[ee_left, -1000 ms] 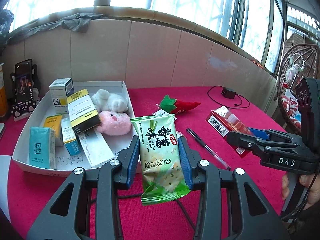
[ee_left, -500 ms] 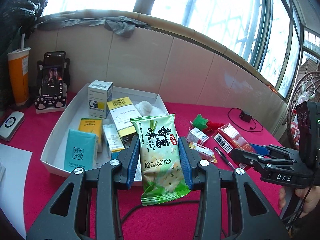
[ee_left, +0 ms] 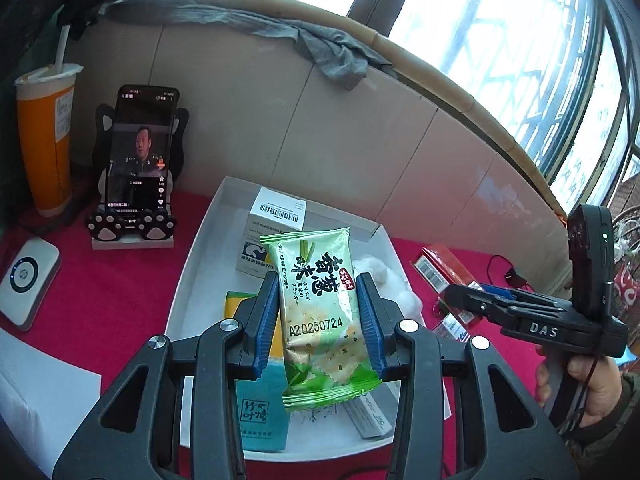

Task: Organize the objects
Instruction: 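Open the left gripper to drop the cracker packet while the right drops the Sequoia box, then grasp the black pen with the right gripper while the left grasps the snack bar, then carry the snack bar with the left gripper to the tray while the right carries the pen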

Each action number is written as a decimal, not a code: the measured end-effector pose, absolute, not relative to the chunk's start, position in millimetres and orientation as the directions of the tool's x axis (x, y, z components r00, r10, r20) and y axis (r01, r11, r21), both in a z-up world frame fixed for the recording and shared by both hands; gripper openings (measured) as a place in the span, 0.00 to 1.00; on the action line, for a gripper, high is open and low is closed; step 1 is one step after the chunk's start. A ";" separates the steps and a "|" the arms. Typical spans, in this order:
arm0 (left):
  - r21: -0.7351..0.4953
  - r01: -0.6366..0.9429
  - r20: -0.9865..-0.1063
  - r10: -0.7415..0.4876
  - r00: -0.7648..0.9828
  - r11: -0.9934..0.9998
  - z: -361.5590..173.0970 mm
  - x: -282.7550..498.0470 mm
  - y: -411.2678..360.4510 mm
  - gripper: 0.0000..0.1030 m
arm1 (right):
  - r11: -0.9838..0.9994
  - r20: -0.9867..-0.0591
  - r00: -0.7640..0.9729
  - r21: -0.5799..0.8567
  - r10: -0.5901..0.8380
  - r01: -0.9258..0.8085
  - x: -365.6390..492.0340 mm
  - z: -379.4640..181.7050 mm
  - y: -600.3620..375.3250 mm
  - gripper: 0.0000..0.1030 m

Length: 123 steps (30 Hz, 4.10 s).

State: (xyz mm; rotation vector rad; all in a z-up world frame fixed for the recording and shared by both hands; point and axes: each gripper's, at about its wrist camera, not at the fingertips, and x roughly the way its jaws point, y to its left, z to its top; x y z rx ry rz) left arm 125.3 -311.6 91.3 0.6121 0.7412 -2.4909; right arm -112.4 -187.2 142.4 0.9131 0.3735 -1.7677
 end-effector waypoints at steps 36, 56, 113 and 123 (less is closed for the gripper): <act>-0.167 0.368 -0.612 -0.196 -0.766 -0.915 60.1 63.3 -151.4 1.00 | -0.544 -0.789 -0.318 0.025 -0.526 0.838 -161.9 58.8 5.7 0.55; -0.011 0.243 -0.758 -0.150 -0.635 -0.970 42.8 -53.8 -121.2 1.00 | -0.487 -0.747 -0.249 0.113 -0.616 0.866 -153.4 43.0 28.3 0.06; -0.124 0.162 -0.631 -0.048 -0.774 -0.979 76.5 -2.9 -76.5 0.70 | -0.535 -0.638 -0.239 0.321 -0.732 0.782 -160.3 85.2 67.8 0.06; -0.154 0.236 -0.580 -0.106 -0.808 -0.959 87.1 28.5 -103.7 0.70 | -0.504 -0.635 -0.227 0.297 -0.739 0.811 -141.5 103.3 43.8 0.06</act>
